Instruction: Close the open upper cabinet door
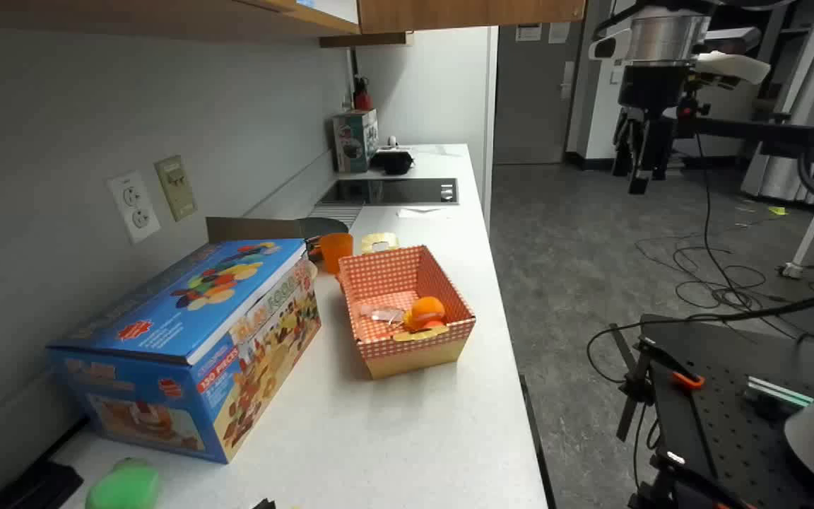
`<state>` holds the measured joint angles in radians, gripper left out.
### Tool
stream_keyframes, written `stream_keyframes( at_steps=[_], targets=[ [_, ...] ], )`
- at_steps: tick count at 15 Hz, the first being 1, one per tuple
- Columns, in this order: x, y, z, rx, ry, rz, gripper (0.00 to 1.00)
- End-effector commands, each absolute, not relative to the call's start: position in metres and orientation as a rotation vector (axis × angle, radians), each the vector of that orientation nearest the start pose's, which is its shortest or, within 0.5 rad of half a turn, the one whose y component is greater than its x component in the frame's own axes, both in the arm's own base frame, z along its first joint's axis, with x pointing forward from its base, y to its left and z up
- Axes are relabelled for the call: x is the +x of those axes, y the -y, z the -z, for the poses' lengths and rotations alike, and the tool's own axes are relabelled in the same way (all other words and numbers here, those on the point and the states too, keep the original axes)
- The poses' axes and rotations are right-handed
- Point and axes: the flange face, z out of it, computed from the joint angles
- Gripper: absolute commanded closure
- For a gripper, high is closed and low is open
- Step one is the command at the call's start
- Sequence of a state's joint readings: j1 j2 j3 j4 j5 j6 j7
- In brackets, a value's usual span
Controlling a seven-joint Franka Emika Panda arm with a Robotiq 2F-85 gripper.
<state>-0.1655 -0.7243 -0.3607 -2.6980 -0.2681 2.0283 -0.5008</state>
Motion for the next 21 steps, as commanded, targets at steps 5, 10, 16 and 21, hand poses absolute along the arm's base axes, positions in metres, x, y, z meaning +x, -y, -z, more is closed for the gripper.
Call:
stream_keyframes(
  at_steps=[5,10,16,21],
  targets=[
    [0.287,0.179,-0.432,-3.150,0.272,0.041,0.00],
    [0.273,0.179,-0.470,-3.165,0.256,0.150,0.00],
    [0.245,0.184,-0.571,-3.289,0.214,0.519,0.00],
    [0.242,0.186,-0.588,-3.264,0.201,0.590,0.00]
  ],
)
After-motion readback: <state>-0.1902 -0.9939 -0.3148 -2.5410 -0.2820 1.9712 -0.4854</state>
